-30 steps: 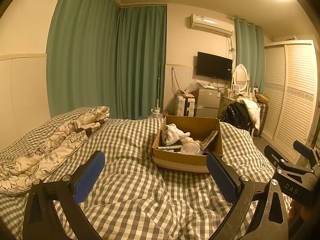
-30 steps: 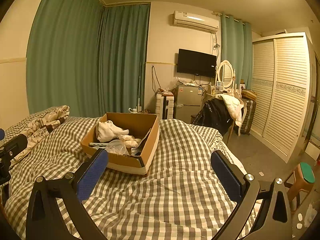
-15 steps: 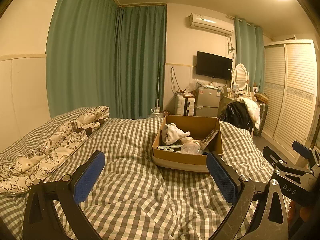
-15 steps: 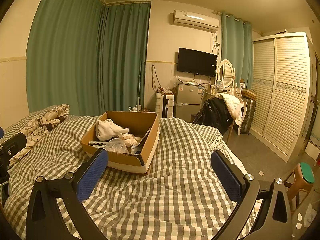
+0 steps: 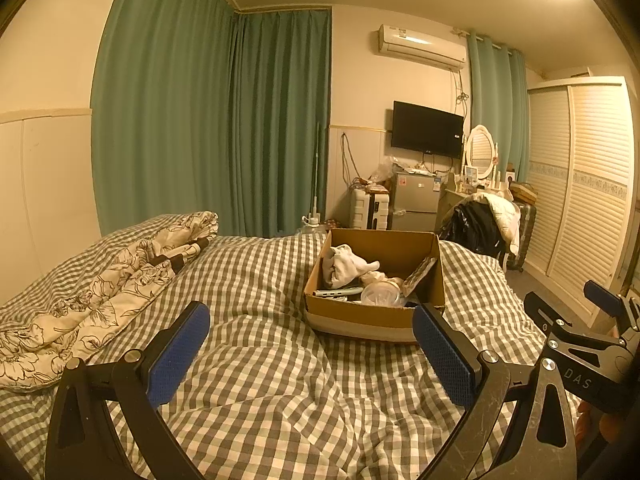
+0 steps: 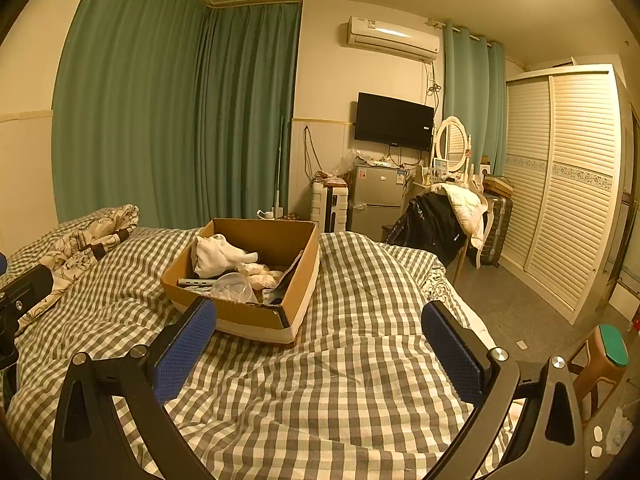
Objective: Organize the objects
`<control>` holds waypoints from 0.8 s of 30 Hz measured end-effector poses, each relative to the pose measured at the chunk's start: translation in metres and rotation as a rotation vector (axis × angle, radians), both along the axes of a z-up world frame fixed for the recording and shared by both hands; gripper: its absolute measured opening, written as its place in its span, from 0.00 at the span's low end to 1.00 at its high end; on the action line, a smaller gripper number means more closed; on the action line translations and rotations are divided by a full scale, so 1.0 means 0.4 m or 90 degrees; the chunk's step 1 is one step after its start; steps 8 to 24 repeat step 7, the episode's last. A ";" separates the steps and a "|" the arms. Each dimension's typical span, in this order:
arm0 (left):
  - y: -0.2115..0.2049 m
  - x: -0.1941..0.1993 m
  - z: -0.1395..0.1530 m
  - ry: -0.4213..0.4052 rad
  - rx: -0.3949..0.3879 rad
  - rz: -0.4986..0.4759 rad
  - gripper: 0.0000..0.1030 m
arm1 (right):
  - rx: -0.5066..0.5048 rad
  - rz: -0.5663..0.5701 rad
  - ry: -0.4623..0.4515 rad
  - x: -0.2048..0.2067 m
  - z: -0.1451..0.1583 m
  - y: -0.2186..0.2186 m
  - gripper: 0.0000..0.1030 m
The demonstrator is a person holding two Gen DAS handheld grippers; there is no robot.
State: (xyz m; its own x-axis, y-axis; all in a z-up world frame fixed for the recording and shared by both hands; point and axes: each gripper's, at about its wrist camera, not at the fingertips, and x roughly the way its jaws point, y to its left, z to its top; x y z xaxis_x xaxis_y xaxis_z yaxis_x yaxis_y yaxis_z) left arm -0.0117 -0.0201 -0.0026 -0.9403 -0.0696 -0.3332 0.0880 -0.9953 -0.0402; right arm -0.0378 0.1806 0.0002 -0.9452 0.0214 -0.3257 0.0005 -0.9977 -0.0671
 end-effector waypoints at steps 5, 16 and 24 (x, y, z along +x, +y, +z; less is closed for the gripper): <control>-0.004 -0.004 -0.007 -0.010 -0.003 -0.002 1.00 | 0.000 0.000 -0.001 0.000 -0.001 0.001 1.00; -0.007 -0.003 -0.009 -0.009 0.000 0.000 1.00 | 0.000 0.000 -0.001 -0.002 0.001 -0.001 1.00; -0.007 -0.003 -0.009 -0.009 0.000 0.000 1.00 | 0.000 0.000 -0.001 -0.002 0.001 -0.001 1.00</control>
